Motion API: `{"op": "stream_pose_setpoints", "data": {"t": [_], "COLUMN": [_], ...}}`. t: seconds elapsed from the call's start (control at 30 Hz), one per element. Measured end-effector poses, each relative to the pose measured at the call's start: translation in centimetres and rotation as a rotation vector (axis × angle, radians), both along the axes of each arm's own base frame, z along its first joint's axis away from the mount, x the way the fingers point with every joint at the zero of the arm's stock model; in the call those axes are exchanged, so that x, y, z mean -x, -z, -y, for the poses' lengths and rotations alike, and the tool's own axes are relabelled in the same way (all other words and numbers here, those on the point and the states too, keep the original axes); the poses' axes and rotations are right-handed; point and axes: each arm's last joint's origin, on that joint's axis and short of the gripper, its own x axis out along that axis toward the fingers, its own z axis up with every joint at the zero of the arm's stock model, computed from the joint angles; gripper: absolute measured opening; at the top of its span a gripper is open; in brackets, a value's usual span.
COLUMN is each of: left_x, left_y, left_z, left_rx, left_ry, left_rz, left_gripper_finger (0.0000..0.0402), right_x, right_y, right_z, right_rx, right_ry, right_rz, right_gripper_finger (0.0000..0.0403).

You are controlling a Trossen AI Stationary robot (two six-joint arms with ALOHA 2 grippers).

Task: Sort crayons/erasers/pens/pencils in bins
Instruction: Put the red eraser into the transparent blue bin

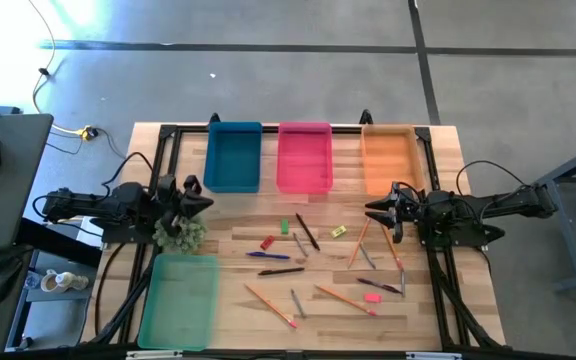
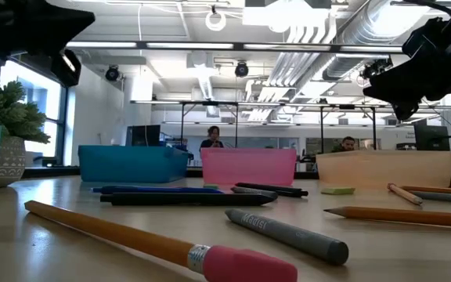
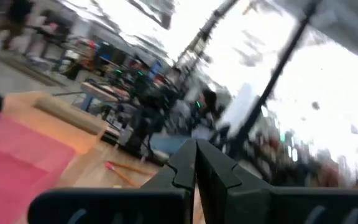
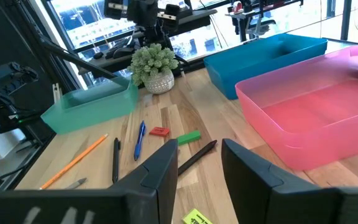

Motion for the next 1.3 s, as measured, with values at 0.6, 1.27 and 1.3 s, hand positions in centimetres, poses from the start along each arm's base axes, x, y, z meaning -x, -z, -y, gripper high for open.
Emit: {"op": "stream_pose_setpoints", "data": {"t": [0.6,1.27,1.3], "left_x": [0.8,0.6,0.2], "left_y": [-2.0,-7.1,-7.5], "left_z": [-0.2,-0.6,-0.7], "left_rx": [-0.021,-0.063,-0.064], "left_ry": [-0.088,-0.259,-0.261], "left_rz": [0.215,-0.064,-0.119], "left_gripper_finger": [0.0039,0.0108,0.0109], "right_x": [0.0,0.0,0.0], "right_y": [0.0,0.0,0.0], "right_z": [0.0,0.0,0.0], "right_rx": [0.000,0.000,0.000], "right_ry": [0.000,0.000,0.000], "right_rz": [0.001,0.000,0.001], "right_gripper_finger": [0.0117,0.0117,0.0117]}}
